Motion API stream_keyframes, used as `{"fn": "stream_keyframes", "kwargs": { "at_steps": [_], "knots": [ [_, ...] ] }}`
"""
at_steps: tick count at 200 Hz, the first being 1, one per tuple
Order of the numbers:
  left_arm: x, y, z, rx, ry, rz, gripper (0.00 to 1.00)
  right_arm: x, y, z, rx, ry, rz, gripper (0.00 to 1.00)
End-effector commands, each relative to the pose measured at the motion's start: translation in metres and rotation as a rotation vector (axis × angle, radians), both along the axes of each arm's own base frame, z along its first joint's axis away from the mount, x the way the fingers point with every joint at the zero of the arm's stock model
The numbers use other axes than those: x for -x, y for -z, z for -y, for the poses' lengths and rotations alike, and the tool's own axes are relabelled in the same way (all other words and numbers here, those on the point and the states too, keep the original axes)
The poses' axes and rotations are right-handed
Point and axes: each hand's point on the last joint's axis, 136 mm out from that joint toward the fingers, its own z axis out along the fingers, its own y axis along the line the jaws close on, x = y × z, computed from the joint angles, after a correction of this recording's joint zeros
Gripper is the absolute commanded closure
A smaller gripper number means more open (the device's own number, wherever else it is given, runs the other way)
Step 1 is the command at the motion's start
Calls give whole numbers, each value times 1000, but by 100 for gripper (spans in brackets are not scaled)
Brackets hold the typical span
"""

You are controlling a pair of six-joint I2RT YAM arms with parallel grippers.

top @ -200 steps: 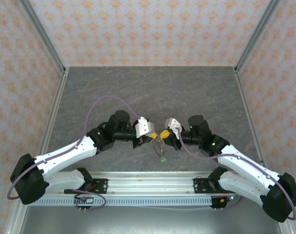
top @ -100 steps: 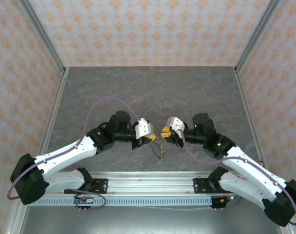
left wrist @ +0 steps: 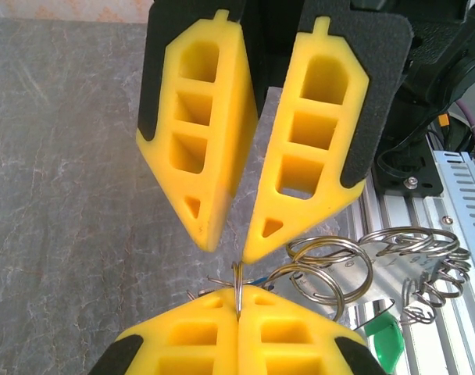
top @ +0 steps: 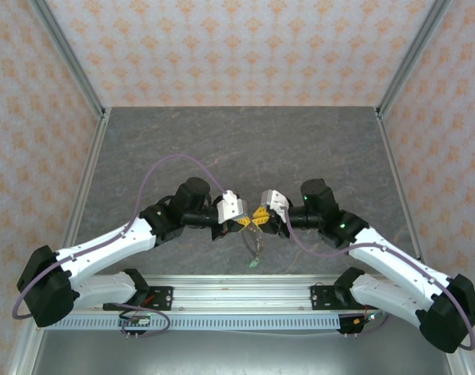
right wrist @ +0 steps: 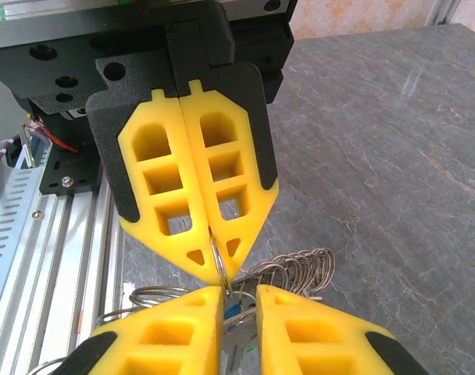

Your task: Put the keys on the keyring

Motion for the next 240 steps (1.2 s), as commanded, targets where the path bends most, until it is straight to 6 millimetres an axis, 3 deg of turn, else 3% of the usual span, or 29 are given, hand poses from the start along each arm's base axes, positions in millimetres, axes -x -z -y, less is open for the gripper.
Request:
{"fn": "stream_keyframes", "kwargs": {
  "at_steps": [1,75,109,133,173,201,240],
  "knots": [
    [2,-24,9,58,50,32,100,-2,-8,-5,-32,-31,50,84],
    [6,-23,11,48,74,18,100,-5,7,3,87,-34,85,87],
    [5,-21,10,26,78,18,100,-6,-5,5,78,-26,126,86],
    [6,-21,9,24,80,21,100,-6,-2,8,99,-27,155,83],
    [6,-24,10,31,81,25,100,6,-5,2,45,-91,139,81],
    [5,-25,11,41,79,26,100,6,-15,-4,-21,-100,140,81],
    [4,-28,12,50,79,28,100,3,-13,-9,-33,-108,113,83]
  ]
}}
